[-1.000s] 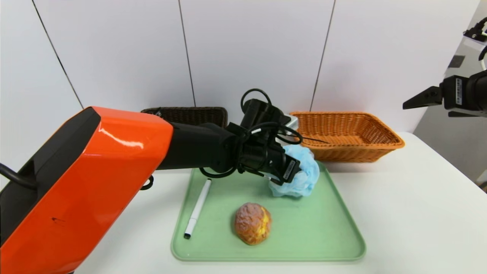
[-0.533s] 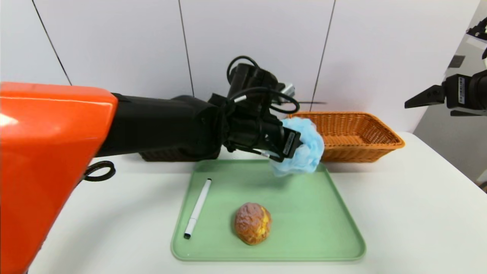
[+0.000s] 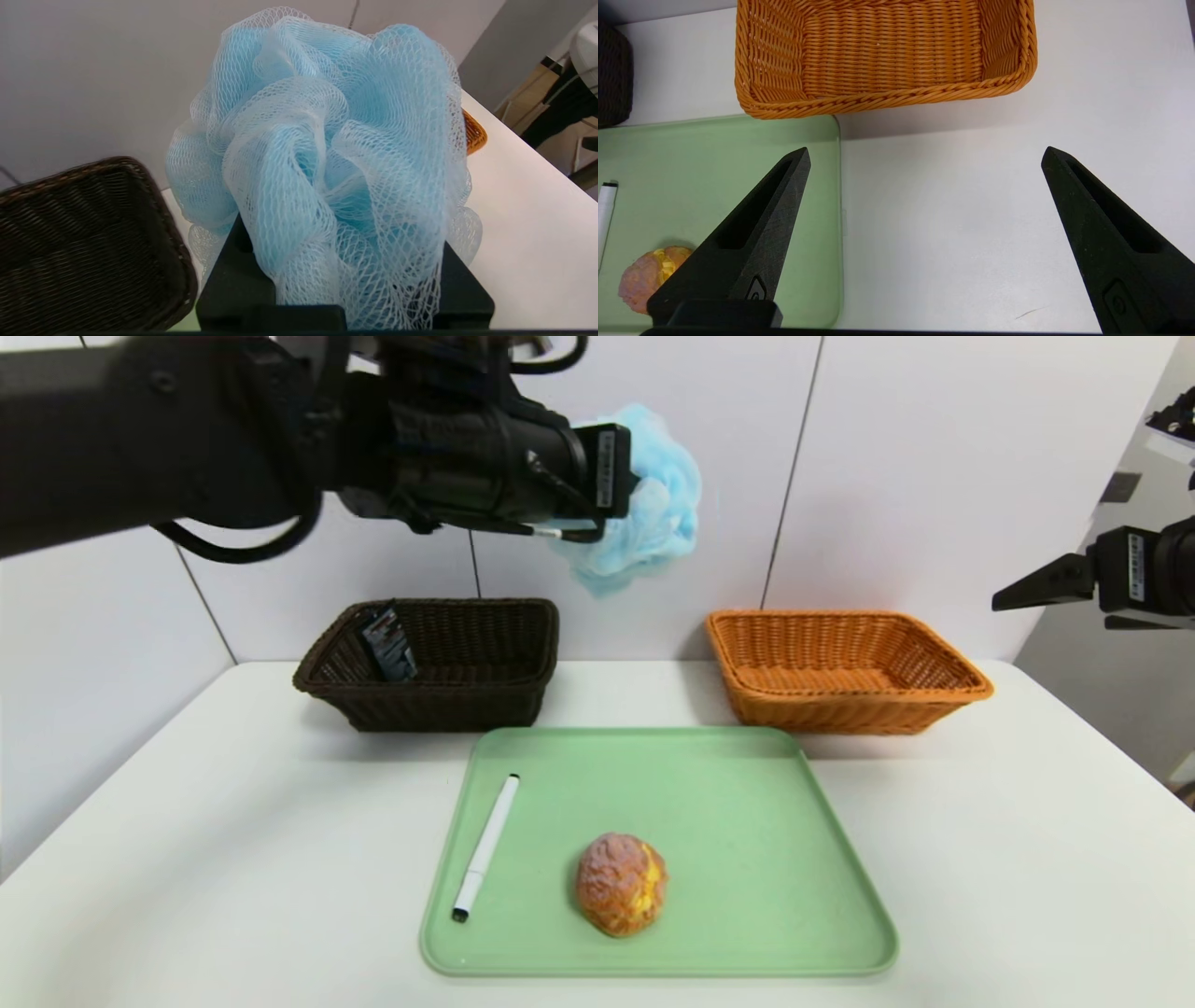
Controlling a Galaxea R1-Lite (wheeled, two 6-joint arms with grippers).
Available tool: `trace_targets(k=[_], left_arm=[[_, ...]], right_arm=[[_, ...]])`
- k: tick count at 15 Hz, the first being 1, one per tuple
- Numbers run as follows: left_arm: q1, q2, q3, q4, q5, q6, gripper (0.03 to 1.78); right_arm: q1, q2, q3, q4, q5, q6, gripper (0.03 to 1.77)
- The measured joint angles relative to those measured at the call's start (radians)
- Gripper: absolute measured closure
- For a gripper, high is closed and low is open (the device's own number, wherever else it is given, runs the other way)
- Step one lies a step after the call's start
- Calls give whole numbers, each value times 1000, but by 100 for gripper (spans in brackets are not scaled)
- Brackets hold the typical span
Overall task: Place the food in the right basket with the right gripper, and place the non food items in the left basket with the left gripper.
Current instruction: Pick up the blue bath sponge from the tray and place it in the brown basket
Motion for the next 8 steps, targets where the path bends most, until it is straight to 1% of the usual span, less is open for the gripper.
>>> trace_targets(k=[3,5,8], left_arm=[[129,-48,48,27,3,8,123],[211,-66,104,42,4,44,124],[298,-49,151,37,2,66,124]], right_arm=[[1,-8,-1,-1,0,-2,9],[1,-16,0,0,1,-1,9],[1,-27,2,3,5,-4,9]])
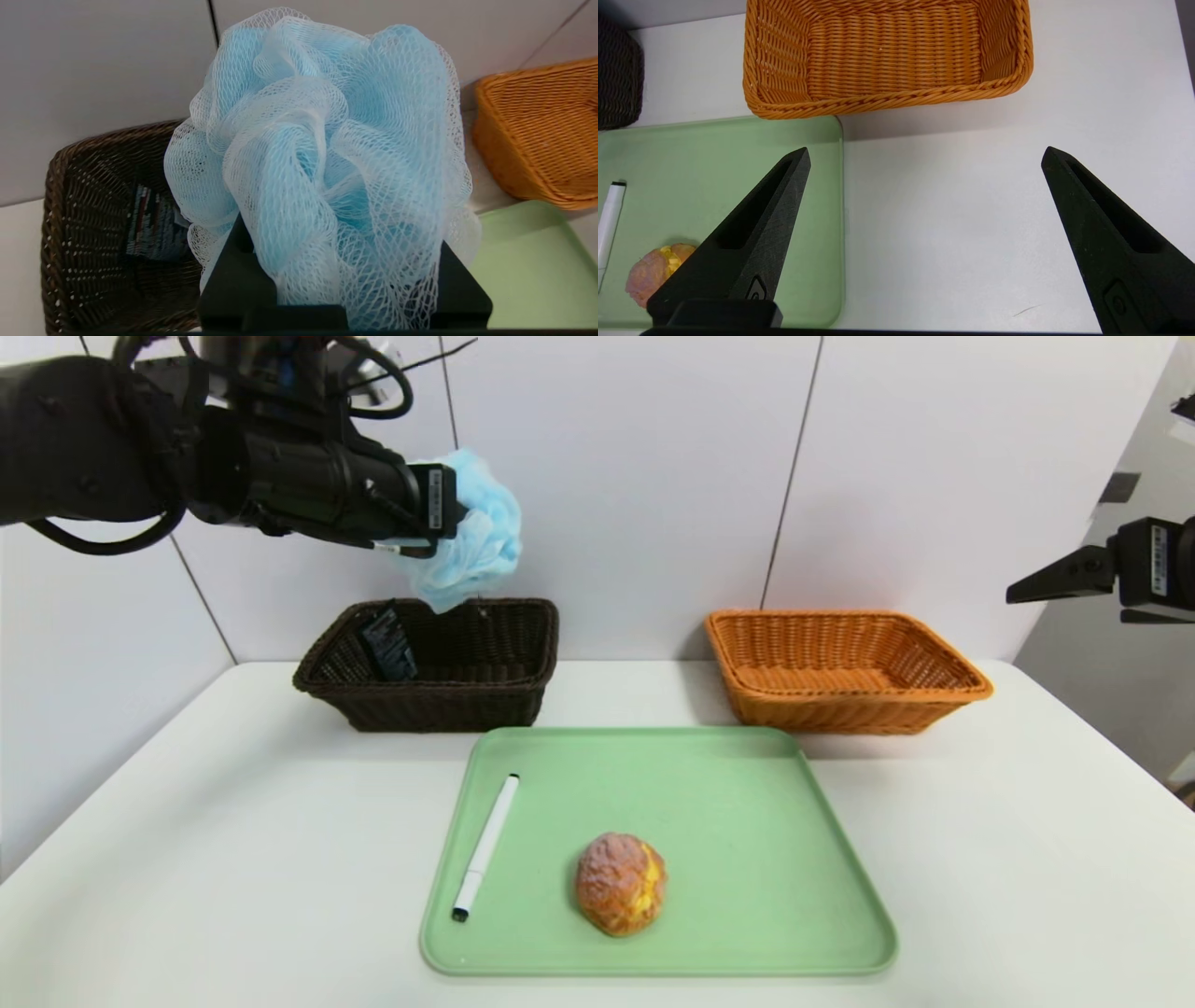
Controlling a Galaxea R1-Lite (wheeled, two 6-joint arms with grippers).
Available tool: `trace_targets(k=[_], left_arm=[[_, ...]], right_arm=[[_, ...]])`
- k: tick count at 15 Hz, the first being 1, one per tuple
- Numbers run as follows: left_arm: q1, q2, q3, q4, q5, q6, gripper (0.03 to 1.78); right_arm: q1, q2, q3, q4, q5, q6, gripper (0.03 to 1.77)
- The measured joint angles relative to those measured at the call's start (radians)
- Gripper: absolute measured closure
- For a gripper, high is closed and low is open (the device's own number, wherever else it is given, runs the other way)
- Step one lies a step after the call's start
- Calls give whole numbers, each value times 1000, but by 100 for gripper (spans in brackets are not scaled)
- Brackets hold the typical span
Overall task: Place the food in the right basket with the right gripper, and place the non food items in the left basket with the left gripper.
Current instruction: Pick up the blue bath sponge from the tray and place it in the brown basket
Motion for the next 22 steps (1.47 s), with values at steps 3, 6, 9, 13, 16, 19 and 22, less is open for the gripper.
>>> trace_targets(k=[3,6,9,13,16,19,22], left_arm=[[49,59,9,-34,3,1,124],[87,129,11,-53,2,0,124],[98,184,4,-87,3,-9,124],[103,229,4,-115,4,-6,124],[102,247,2,-129,6,-7,125],[102,257,3,-126,5,-6,126],[101,263,9,-117,5,-3,127]], right_arm=[[4,-5,1,-3,-1,-14,9],[7,-4,0,-3,-1,-16,9],[8,-3,0,-4,-1,-18,9],[8,0,0,-3,-2,-23,9],[8,1,1,-1,-2,-23,9],[8,1,5,2,-3,-24,9],[12,0,6,1,-3,-26,9]])
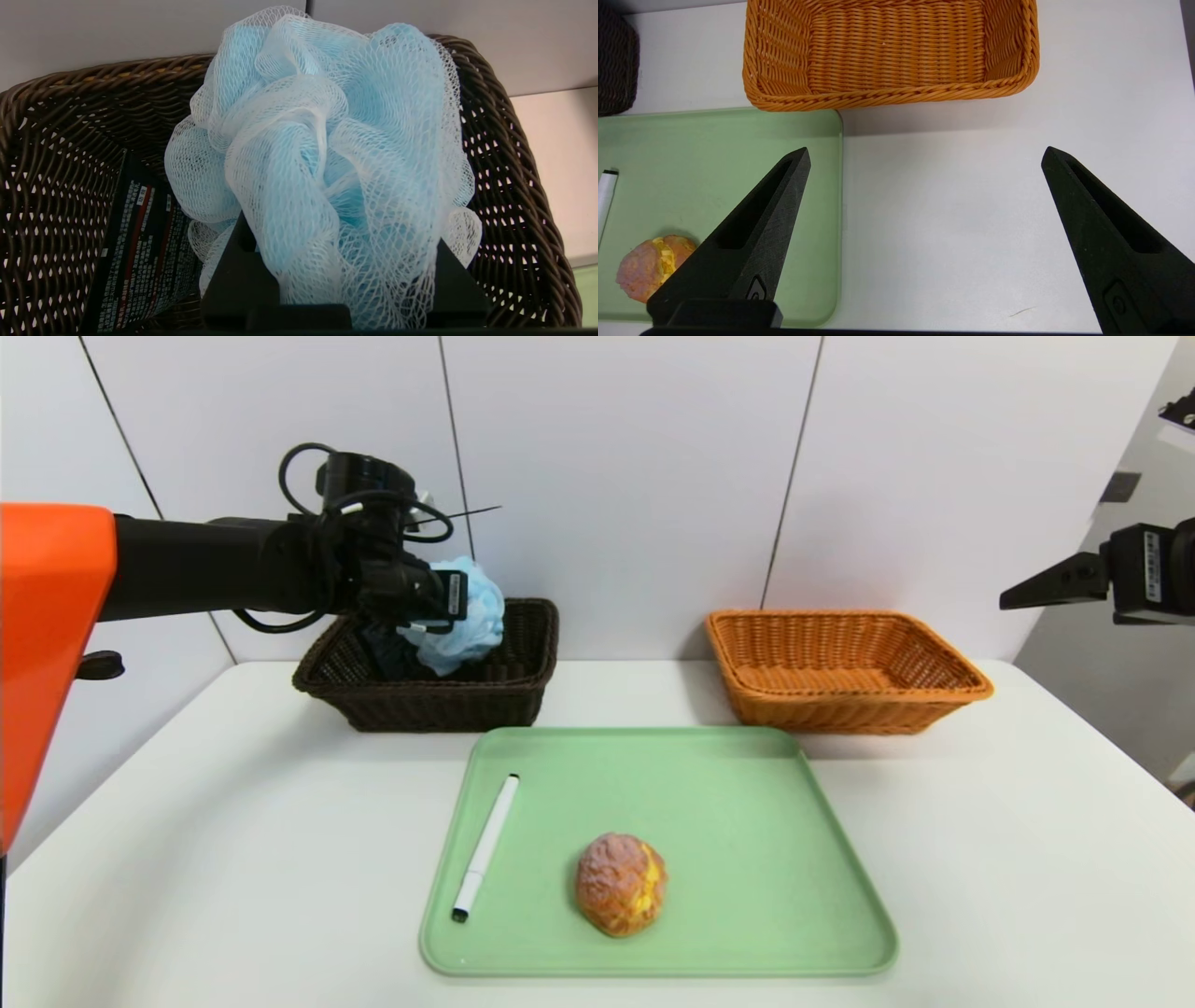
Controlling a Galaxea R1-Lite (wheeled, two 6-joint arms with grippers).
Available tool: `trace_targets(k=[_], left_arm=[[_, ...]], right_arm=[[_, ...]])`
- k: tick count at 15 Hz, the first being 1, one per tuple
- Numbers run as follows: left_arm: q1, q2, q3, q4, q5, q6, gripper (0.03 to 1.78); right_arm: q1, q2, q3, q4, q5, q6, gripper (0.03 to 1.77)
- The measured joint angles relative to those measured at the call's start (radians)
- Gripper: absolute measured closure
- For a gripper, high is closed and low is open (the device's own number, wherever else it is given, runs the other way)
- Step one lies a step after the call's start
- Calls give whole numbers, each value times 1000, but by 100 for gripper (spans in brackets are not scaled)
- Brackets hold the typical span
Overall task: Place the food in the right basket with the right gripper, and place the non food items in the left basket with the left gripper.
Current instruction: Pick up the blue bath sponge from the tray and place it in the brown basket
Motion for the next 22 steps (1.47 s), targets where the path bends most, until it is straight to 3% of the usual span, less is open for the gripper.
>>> trace_targets(k=[7,10,13,18,22], left_arm=[[0,17,7,26,-1,-1,127],[0,23,9,28,0,-3,90],[0,20,7,24,-1,-3,65],[0,6,-5,-6,9,3,39],[-3,-72,-8,-8,-5,3,28]], right_arm=[[5,-2,0,1,-2,0,9],[5,0,0,0,-2,-1,9],[5,1,-3,-5,0,3,9],[47,-5,-6,4,-6,4,9],[92,-5,-12,4,-33,18,9]])
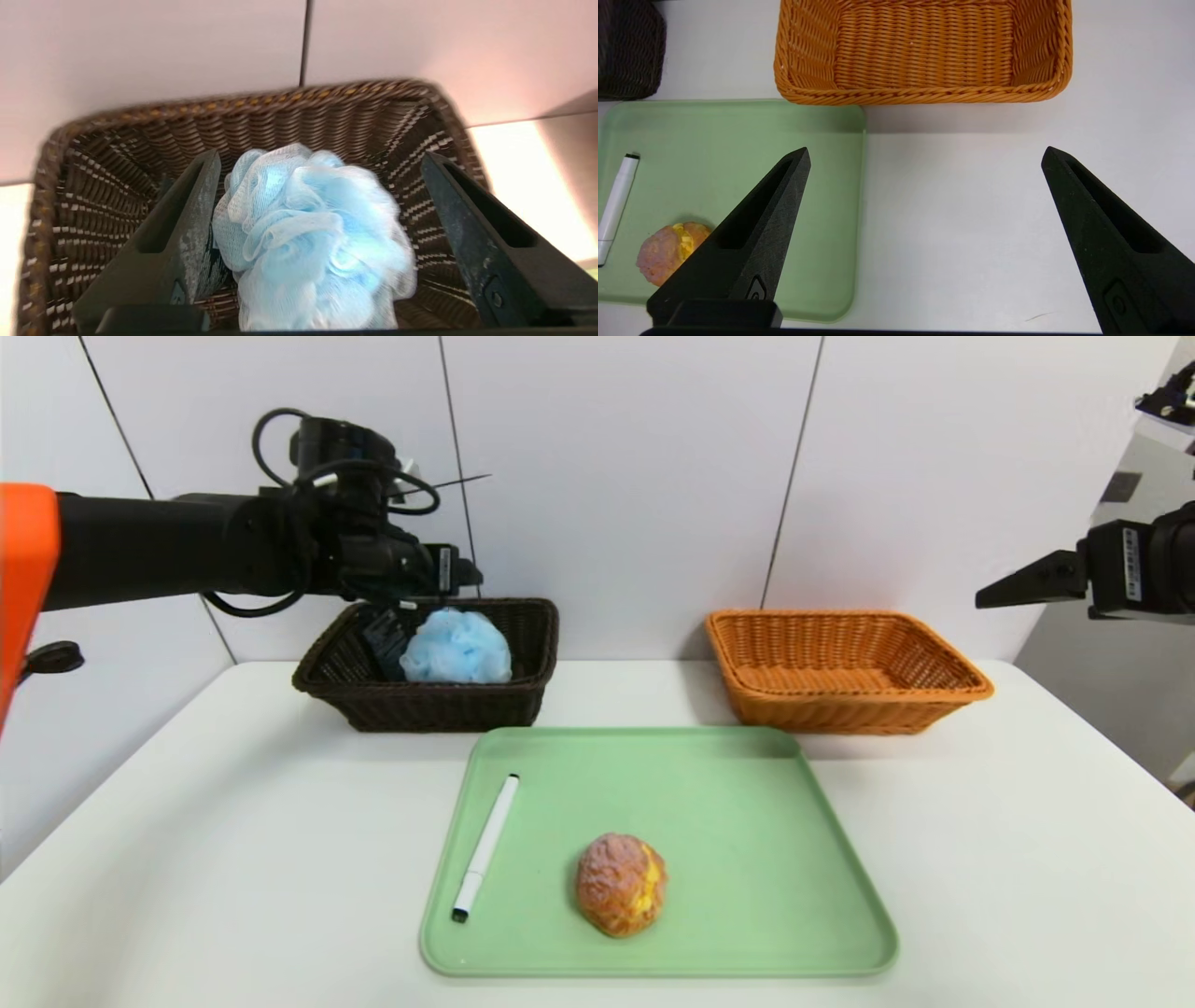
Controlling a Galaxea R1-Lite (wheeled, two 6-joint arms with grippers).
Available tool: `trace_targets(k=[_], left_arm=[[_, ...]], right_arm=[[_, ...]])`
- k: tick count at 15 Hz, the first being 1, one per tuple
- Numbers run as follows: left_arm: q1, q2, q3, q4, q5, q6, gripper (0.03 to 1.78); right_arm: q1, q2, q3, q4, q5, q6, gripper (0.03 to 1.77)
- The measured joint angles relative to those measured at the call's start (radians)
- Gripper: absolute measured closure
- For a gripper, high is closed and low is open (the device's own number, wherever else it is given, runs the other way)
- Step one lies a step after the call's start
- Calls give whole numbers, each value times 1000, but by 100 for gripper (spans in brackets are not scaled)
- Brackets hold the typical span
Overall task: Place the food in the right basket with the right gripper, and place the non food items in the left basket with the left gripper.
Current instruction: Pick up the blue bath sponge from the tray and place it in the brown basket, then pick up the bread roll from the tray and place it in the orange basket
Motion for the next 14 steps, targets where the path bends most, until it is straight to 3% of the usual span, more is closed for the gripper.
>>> trace_targets(k=[4,8,11,14], left_arm=[[-37,-178,60,183,-36,-9,21],[-53,-408,336,232,-36,-39,17],[-56,-592,646,170,-39,-65,15],[-58,-789,917,51,-51,-68,14]], right_arm=[[179,5,-25,7,-105,129,9],[417,67,-44,60,-244,360,9],[566,160,-140,183,-261,551,9],[663,294,-313,343,-255,711,9]])
